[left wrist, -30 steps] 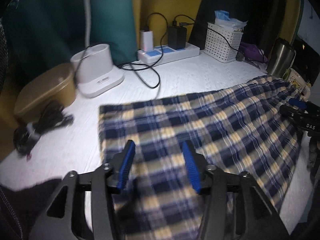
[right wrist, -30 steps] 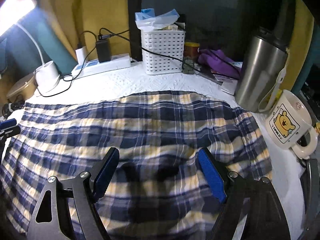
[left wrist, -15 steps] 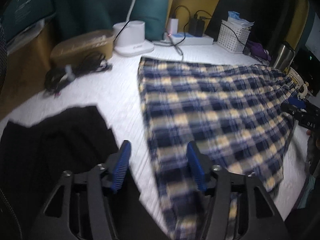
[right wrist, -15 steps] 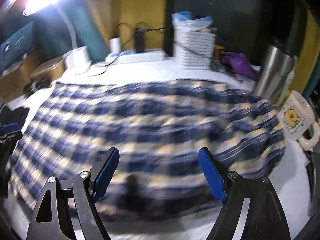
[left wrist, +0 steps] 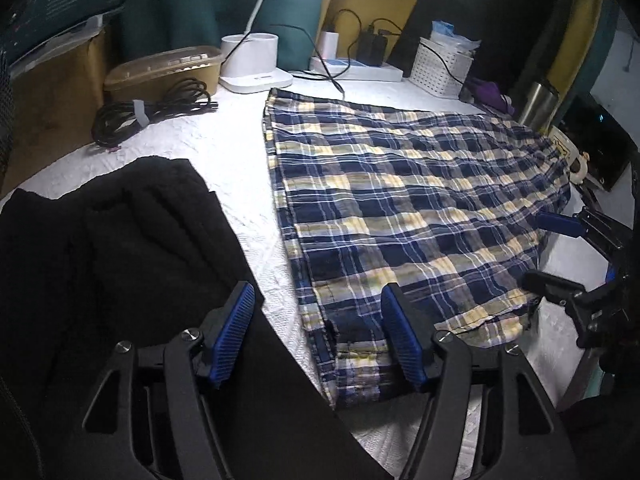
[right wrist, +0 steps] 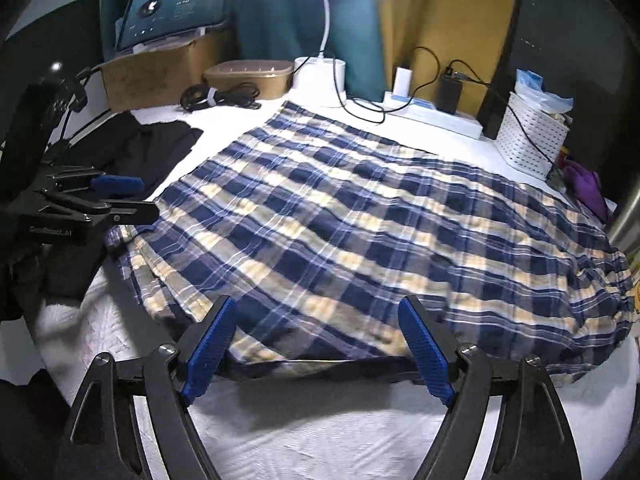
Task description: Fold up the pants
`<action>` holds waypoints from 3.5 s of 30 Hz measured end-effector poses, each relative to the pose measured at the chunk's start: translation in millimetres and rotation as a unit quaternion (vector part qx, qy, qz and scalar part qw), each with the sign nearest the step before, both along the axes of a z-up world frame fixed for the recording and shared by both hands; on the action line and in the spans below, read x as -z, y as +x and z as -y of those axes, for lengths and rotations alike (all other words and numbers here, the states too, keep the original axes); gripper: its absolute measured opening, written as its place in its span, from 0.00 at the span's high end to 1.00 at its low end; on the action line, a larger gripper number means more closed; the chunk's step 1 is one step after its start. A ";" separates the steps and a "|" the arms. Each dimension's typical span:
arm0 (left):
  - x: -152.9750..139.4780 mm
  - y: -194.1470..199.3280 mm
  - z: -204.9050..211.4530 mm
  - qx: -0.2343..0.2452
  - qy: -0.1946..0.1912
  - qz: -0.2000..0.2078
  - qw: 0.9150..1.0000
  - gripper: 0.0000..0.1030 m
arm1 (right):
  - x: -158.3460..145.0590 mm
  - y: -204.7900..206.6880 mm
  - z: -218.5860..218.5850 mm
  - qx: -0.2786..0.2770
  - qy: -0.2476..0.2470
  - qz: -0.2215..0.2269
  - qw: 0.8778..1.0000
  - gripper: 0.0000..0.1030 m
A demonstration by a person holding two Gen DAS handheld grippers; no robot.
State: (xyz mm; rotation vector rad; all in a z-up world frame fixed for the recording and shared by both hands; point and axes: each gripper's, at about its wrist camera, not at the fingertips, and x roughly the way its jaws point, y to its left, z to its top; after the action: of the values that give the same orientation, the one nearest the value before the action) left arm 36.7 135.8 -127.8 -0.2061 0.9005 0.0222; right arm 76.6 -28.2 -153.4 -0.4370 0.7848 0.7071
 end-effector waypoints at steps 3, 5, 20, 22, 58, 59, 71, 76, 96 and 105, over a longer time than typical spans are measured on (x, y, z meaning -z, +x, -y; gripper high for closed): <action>-1.8 0.8 3.5 0.009 -0.007 0.008 1.000 0.43 | 1.5 3.7 3.7 0.011 0.005 -0.005 1.000 0.16; -1.8 2.1 6.2 0.016 -0.007 0.009 1.000 0.57 | 2.4 6.8 4.8 0.017 0.007 -0.007 1.000 0.16; 5.1 10.7 14.3 0.014 0.005 -0.001 1.000 0.68 | 11.2 18.5 11.9 0.030 0.018 -0.026 0.999 0.16; 5.2 9.3 18.0 0.019 0.013 0.000 1.000 0.95 | 12.2 19.9 12.5 0.030 0.018 -0.028 0.999 0.16; -26.7 18.7 -15.7 -0.056 0.028 0.012 0.998 0.42 | 8.7 33.9 10.6 0.019 0.026 -0.029 0.999 0.16; -28.1 24.3 -16.6 -0.052 0.027 0.016 0.998 0.42 | 7.6 35.0 13.2 0.022 0.028 -0.027 0.999 0.16; -14.5 112.4 -20.4 0.007 0.063 0.001 0.998 0.43 | 3.9 81.4 52.2 0.086 0.038 -0.017 0.995 0.16; -7.6 129.2 -21.1 0.030 0.074 -0.014 0.997 0.58 | 5.2 104.2 62.8 0.104 0.046 -0.024 0.993 0.16; -5.6 149.6 -32.5 0.031 0.077 -0.017 0.996 1.00 | 14.5 135.6 62.3 0.128 0.038 -0.035 0.990 0.16; -0.7 156.3 -46.7 0.009 0.058 -0.031 0.998 0.98 | 16.6 144.0 57.1 0.131 0.034 -0.034 0.990 0.16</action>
State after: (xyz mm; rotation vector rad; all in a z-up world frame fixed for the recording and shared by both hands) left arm 193.0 182.5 -127.1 -0.0895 0.9591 0.0641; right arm 220.7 -85.3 -170.0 -0.2432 0.8622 0.5040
